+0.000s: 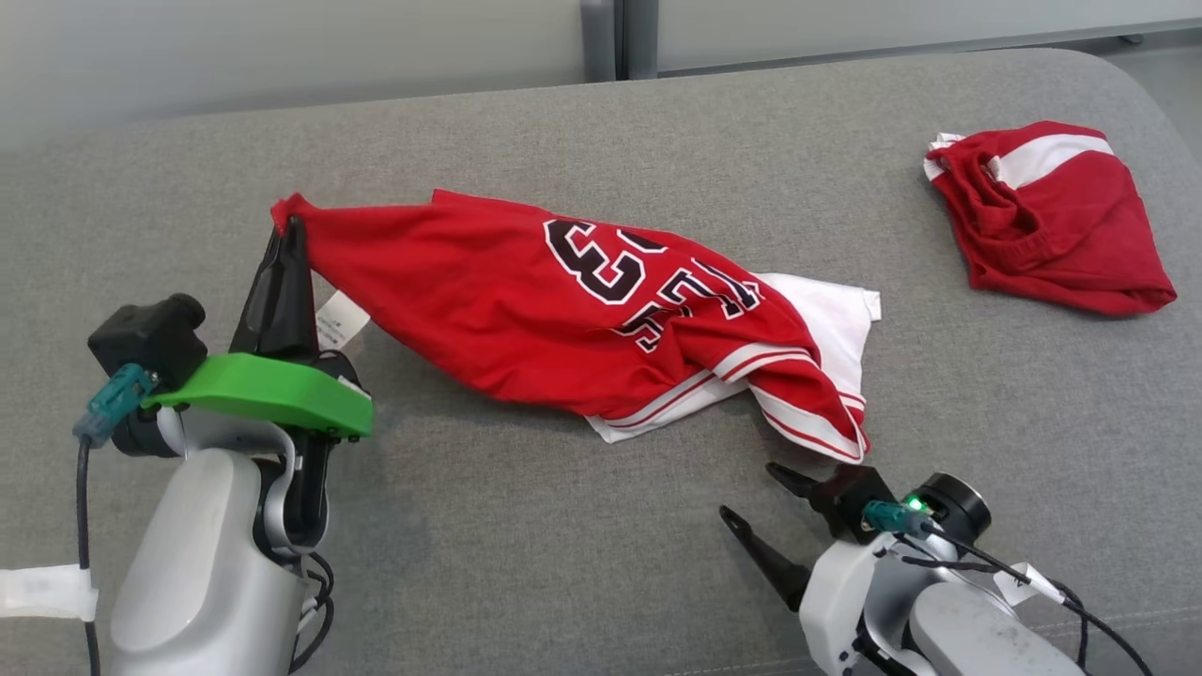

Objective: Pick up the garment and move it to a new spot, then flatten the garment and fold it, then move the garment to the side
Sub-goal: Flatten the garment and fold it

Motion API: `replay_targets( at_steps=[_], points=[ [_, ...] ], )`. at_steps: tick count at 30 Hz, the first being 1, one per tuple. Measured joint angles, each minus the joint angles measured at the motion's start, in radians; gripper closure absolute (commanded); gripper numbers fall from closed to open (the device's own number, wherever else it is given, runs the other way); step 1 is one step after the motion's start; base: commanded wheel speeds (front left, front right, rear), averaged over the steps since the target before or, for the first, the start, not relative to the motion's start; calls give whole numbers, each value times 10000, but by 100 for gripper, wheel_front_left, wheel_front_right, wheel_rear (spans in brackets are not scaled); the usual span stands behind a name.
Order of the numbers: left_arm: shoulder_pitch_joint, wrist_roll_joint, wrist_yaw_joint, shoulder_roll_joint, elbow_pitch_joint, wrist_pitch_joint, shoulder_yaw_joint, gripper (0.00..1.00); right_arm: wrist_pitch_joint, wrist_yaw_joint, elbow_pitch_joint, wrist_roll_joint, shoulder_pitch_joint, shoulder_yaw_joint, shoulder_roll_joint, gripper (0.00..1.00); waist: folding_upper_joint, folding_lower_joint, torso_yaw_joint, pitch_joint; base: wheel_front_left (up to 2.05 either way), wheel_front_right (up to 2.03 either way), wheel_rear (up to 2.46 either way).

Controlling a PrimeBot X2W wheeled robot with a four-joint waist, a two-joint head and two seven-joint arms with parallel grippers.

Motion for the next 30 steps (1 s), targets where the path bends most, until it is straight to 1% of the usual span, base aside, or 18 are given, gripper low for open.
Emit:
replay_targets(
  at_steps=[4, 6, 9, 12, 14, 18, 20, 21, 22, 24, 30],
  points=[
    [438, 150, 17, -75, -357, 0, -58, 100, 299, -21, 485, -113, -99, -265, -393, 0, 0, -1, 173, -148, 0, 0, 0],
    [599, 211, 25, -115, -500, 0, -123, 100, 303, -148, 548, -222, -360, -485, -587, 0, 0, 0, 262, -197, 0, 0, 0],
    [896, 274, 102, -123, -708, 0, -165, 100, 314, -199, 537, -318, -864, -662, -654, 0, 0, 0, 388, -264, 0, 0, 0],
    [1250, 347, 192, -125, -922, 0, -125, 100, 397, -234, 529, -604, -1042, -585, -706, 0, 0, 0, 471, -348, 0, 0, 0],
    [1461, 359, 199, -125, -1064, 0, -65, 100, 399, -362, 529, -851, -1078, -479, -855, 0, 0, 0, 493, -388, 0, 0, 0],
    [1768, 380, 278, -132, -1338, 0, -13, 100, 397, -550, 472, -1461, -1313, -347, -1204, 0, 0, 0, 477, -416, 0, 0, 0],
    [1900, 380, 282, -132, -1421, 0, 4, 100, 385, -562, 385, -1659, -1417, -313, -1310, 0, 0, 0, 452, -424, 0, 0, 0],
    [1974, 380, 288, -134, -1480, 0, 12, 100, 384, -573, 318, -1699, -1436, -320, -1335, 0, 0, 0, 436, -427, 0, 0, 0],
    [2123, 380, 290, -138, -1605, 0, 25, 100, 382, -727, 222, -1703, -1435, -339, -1388, 0, 0, 0, 398, -433, 0, 0, 0],
    [2265, 380, 370, -150, -1710, 0, 92, 100, 382, -773, 173, -1716, -1435, -384, -1486, 0, 0, 0, 346, -437, 0, 0, 0],
    [2505, 382, 410, -150, -2052, 0, 123, 100, 384, -901, 117, -1714, -1432, -560, -1636, 0, 0, 0, 145, -349, 0, 0, 0]
  ],
)
